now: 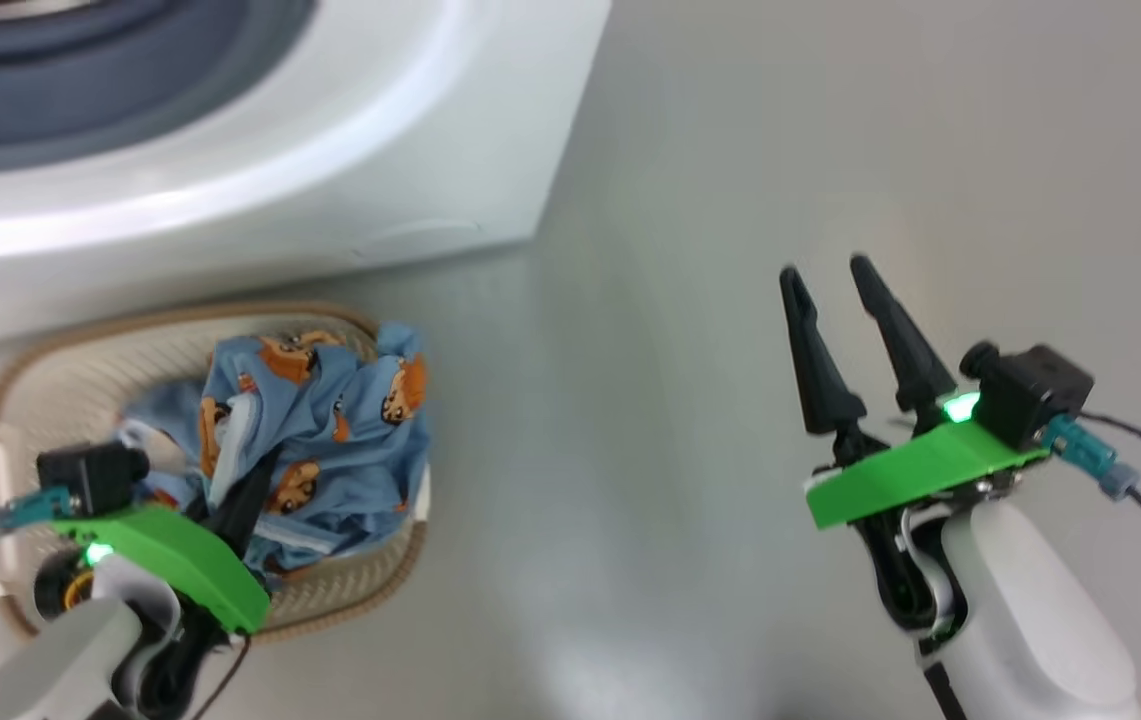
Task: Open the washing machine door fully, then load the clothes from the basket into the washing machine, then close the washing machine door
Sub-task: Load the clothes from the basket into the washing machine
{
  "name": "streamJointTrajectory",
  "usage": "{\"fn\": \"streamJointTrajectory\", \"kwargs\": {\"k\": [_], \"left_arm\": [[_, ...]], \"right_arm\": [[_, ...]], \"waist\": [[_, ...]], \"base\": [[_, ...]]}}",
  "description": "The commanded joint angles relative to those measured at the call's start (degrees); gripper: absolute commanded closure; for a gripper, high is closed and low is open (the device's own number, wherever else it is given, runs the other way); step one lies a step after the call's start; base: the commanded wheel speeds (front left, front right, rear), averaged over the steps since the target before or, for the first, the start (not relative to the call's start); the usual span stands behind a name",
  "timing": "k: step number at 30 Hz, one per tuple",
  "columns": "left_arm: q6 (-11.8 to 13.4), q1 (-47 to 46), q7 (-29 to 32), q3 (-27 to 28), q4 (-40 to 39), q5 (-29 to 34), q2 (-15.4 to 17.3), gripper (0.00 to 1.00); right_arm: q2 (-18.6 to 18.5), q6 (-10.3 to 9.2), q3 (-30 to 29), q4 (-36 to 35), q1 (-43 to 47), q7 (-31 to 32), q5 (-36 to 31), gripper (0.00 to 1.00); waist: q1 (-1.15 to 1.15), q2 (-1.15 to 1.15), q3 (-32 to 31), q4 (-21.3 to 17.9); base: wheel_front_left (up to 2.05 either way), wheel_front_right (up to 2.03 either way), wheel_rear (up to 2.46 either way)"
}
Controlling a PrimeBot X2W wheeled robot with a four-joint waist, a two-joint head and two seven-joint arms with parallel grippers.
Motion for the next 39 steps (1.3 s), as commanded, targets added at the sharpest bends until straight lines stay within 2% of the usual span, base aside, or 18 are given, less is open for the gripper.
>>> {"fn": "streamJointTrajectory", "kwargs": {"k": [1,19,25,32,39], "left_arm": [[0.0,2.9,-0.8,4.5,-1.9,1.0,1.1,1.0],[0.1,18.2,-0.8,28.5,-14.3,16.4,-4.5,1.0],[2.0,23.1,-0.8,35.9,-20.4,22.5,-7.5,1.0],[4.4,26.8,-0.8,39.1,-24.5,25.7,-9.3,1.0],[5.7,28.3,-0.8,40.4,-26.8,27.7,-9.9,1.0]], "right_arm": [[-0.2,0.43,0.6,-0.2,2.3,-0.5,-0.4,0.0],[-0.2,0.43,-0.5,5.9,8.3,-0.5,-1.1,0.0],[-0.5,0.43,-1.1,6.6,9.7,-0.5,-1.1,0.0],[-1.0,0.43,-0.9,6.7,10.5,-0.5,-0.5,0.0],[-1.8,0.43,-0.2,7.0,10.4,-0.5,0.3,0.0]], "waist": [[0.0,0.0,-8.0,3.6],[0.0,0.0,-23.5,7.6],[0.0,0.0,-26.3,8.2],[0.0,0.0,-27.8,8.7],[0.0,0.0,-28.3,8.9]], "base": [[0.0,0.0,0.0],[0.0,0.0,0.0],[0.0,0.0,0.0],[0.0,0.0,0.0],[0.0,0.0,0.0]]}}
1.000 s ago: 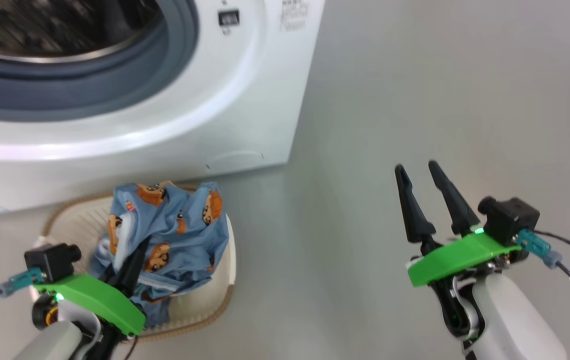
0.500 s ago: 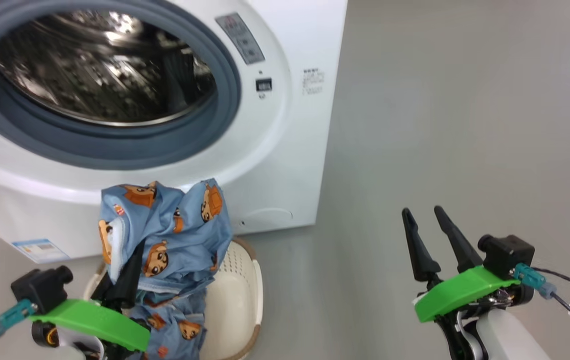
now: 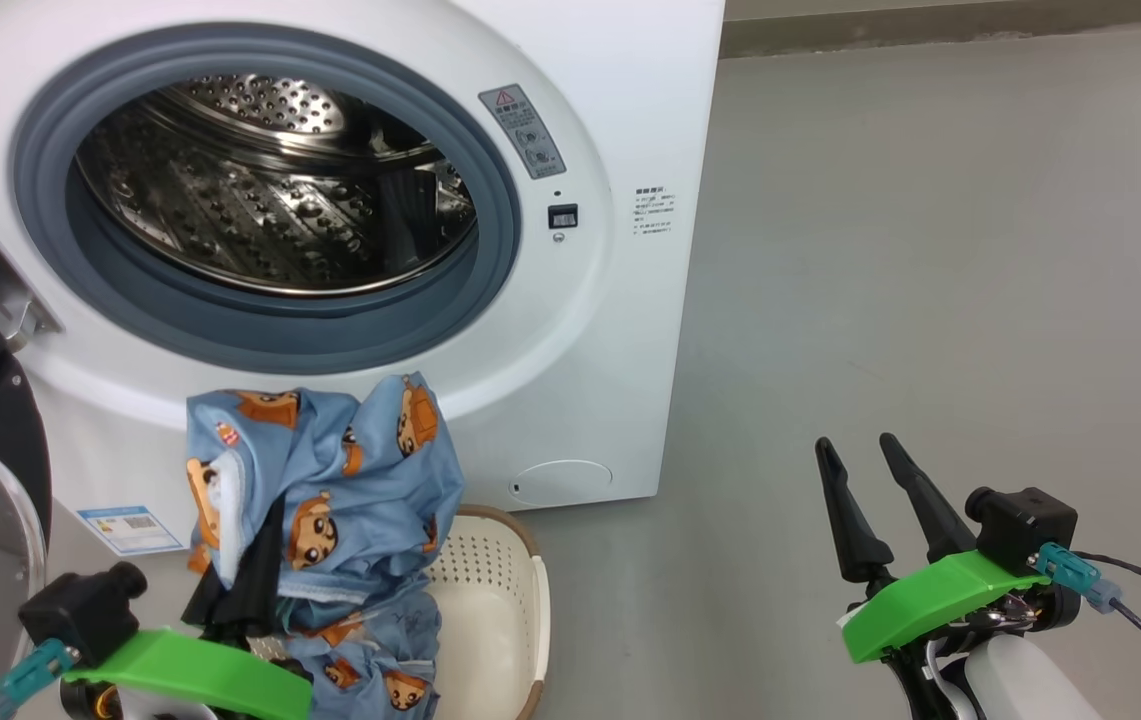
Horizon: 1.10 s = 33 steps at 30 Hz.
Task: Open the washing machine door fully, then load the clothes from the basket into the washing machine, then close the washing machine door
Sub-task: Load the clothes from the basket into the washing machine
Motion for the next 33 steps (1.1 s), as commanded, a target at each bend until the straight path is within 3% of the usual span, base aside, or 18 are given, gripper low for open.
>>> {"fn": "streamJointTrajectory", "kwargs": {"k": [1,13,22,33], "left_arm": [[0.6,-0.5,-0.8,2.8,-1.8,0.6,1.3,1.0],[1.4,-0.6,-0.8,3.7,-2.7,1.2,0.6,1.0],[2.0,-7.9,-0.7,5.7,-1.8,2.9,2.1,1.0],[-1.6,-25.0,2.5,5.7,12.0,3.9,4.5,1.0]], "right_arm": [[-0.5,0.43,1.5,-1.1,-0.6,-0.5,0.4,0.0],[-1.3,0.43,2.6,-0.6,-1.1,-0.5,1.3,0.0],[-1.1,0.43,2.9,-1.2,-1.7,-0.5,0.8,0.0],[0.7,0.43,2.9,-4.0,-4.1,-0.5,-2.3,0.0]], "waist": [[0.0,0.0,-0.1,0.0],[0.0,0.0,-0.5,-0.6],[0.0,0.0,2.1,-1.3],[0.0,0.0,12.2,-3.7]], "base": [[0.0,0.0,0.0],[0.0,0.0,0.0],[0.0,0.0,0.0],[0.0,0.0,0.0]]}}
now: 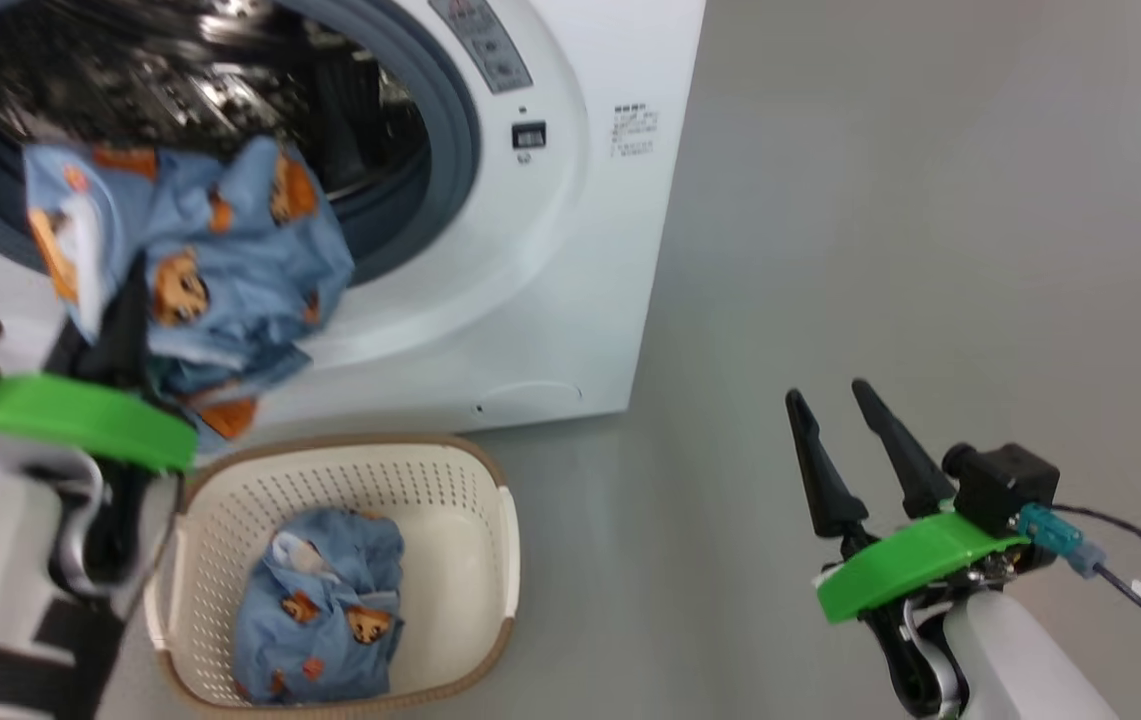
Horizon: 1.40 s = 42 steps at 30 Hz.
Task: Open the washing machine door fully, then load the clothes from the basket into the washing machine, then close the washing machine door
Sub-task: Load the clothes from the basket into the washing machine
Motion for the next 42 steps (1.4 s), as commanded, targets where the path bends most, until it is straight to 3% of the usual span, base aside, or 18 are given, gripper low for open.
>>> {"fn": "streamJointTrajectory", "kwargs": {"k": [1,8,15,23,29,34,35,36,42], "left_arm": [[-0.5,-4.1,-0.3,2.1,0.1,0.7,2.8,1.0],[-3.0,-17.9,-0.9,0.3,12.1,2.4,4.2,1.0],[-3.6,-29.2,-1.5,-3.3,19.1,2.8,6.1,1.0],[-3.6,-39.5,-2.3,-7.9,22.6,2.3,11.9,1.0],[-3.7,-44.6,-3.4,-6.4,22.7,3.8,13.1,1.0],[-2.5,-46.0,-3.4,0.4,20.8,5.9,12.4,1.0],[-2.4,-45.6,-3.4,1.0,21.3,6.5,11.9,0.55],[-2.5,-45.2,-3.4,1.1,22.2,6.8,11.4,0.0],[-3.1,-44.1,-3.4,-1.2,28.3,8.9,9.1,0.0]], "right_arm": [[0.2,0.43,1.1,-1.7,-2.0,-0.5,-0.9,0.0],[0.5,0.43,2.7,-5.5,-3.9,-0.5,-0.9,0.0],[0.6,0.43,4.2,-9.5,-3.8,-0.5,1.1,0.0],[0.6,0.43,6.5,-13.5,-3.2,-0.5,3.8,0.0],[0.6,0.43,6.7,-14.3,-2.7,-0.5,4.3,0.0],[0.6,0.43,6.6,-14.6,-3.2,-0.5,4.2,0.0],[0.6,0.43,6.6,-14.5,-3.4,-0.5,4.1,0.0],[0.6,0.43,6.6,-14.4,-3.5,-0.5,4.0,0.0],[0.6,0.43,6.7,-13.3,-4.3,-0.5,3.8,0.0]], "waist": [[0.0,0.0,5.4,-1.9],[0.0,0.0,14.7,-5.4],[0.0,0.0,23.1,-9.1],[0.0,0.0,30.0,-13.7],[0.0,0.0,31.0,-14.7],[0.0,0.0,31.4,-14.7],[0.0,0.0,31.4,-14.5],[0.0,0.0,31.2,-14.4],[0.0,0.0,29.3,-13.3]], "base": [[0.0,0.0,0.0],[0.0,0.0,0.0],[0.0,0.0,0.0],[0.0,0.0,0.0],[0.0,0.0,0.0],[0.0,0.0,0.0],[0.0,0.0,0.0],[0.0,0.0,0.0],[0.0,0.0,0.0]]}}
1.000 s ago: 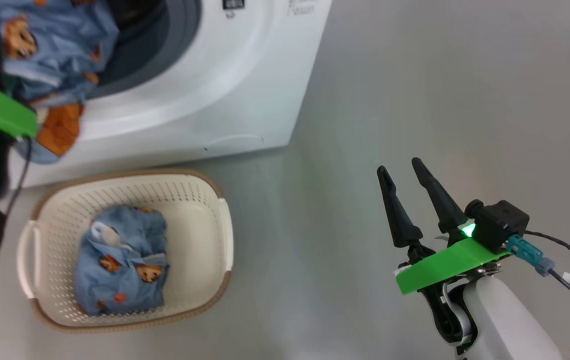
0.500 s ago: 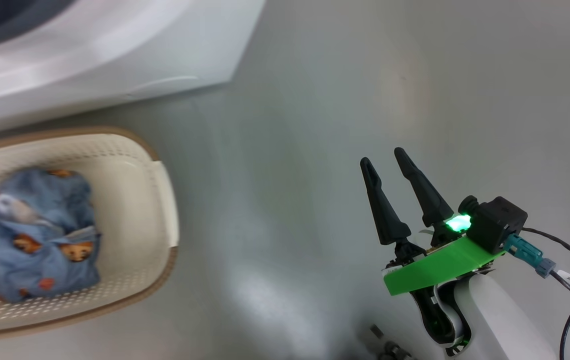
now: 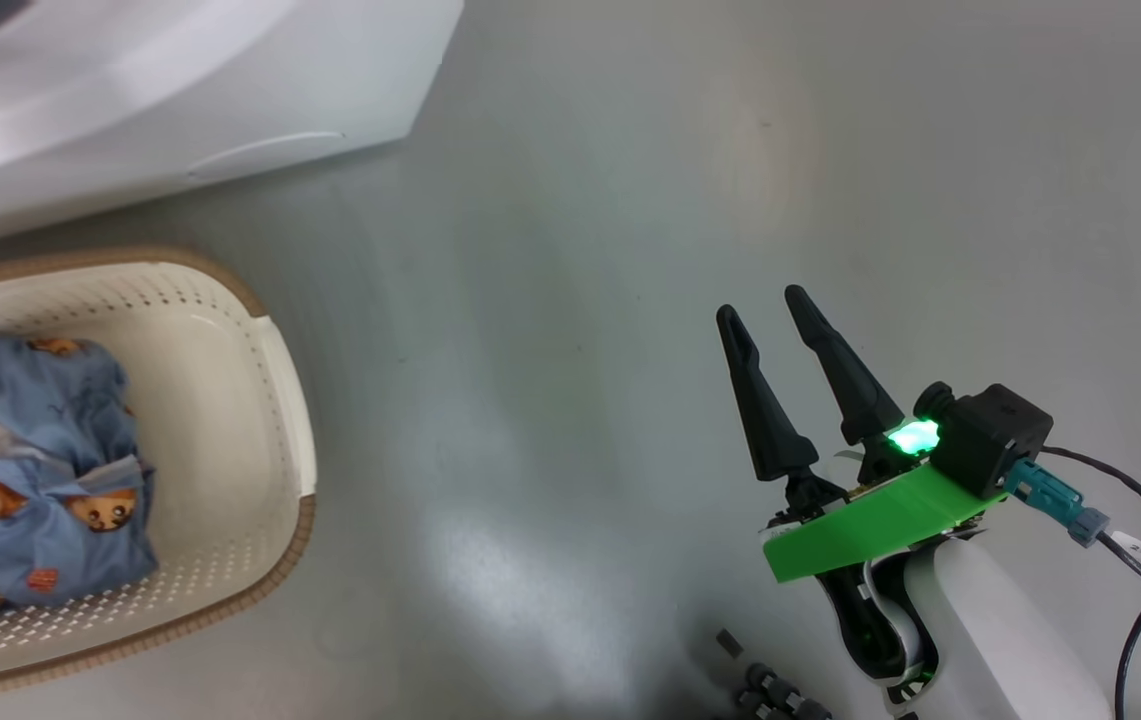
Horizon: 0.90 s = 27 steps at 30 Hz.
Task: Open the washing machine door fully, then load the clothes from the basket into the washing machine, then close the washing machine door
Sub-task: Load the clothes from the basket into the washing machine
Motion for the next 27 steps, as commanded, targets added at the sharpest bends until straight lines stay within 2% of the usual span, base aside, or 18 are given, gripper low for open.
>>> {"fn": "streamJointTrajectory", "kwargs": {"k": [1,11,18,27], "left_arm": [[-0.4,0.4,-0.3,-0.1,0.1,0.9,2.3,0.0],[-0.9,4.8,-0.3,-0.2,2.1,0.1,-0.6,0.0],[-0.9,12.3,-0.3,0.9,-1.9,-0.4,-2.1,0.0],[-0.9,27.1,-0.3,2.5,-10.1,0.3,-4.3,0.0]], "right_arm": [[-0.3,0.43,1.1,-0.7,0.0,-0.5,0.0,0.0],[-0.3,0.43,0.7,1.6,-1.3,-0.5,-0.5,0.0],[-0.3,0.43,-0.1,3.5,-1.4,-0.5,-0.9,0.0],[-0.3,0.43,-1.3,7.2,-0.6,-0.5,-2.1,0.0]], "waist": [[0.0,0.0,-1.2,0.8],[0.0,0.0,-6.7,3.3],[0.0,0.0,-12.3,5.6],[0.0,0.0,-20.9,9.1]], "base": [[0.0,0.0,0.0],[0.0,0.0,0.0],[0.0,0.0,0.0],[0.0,0.0,0.0]]}}
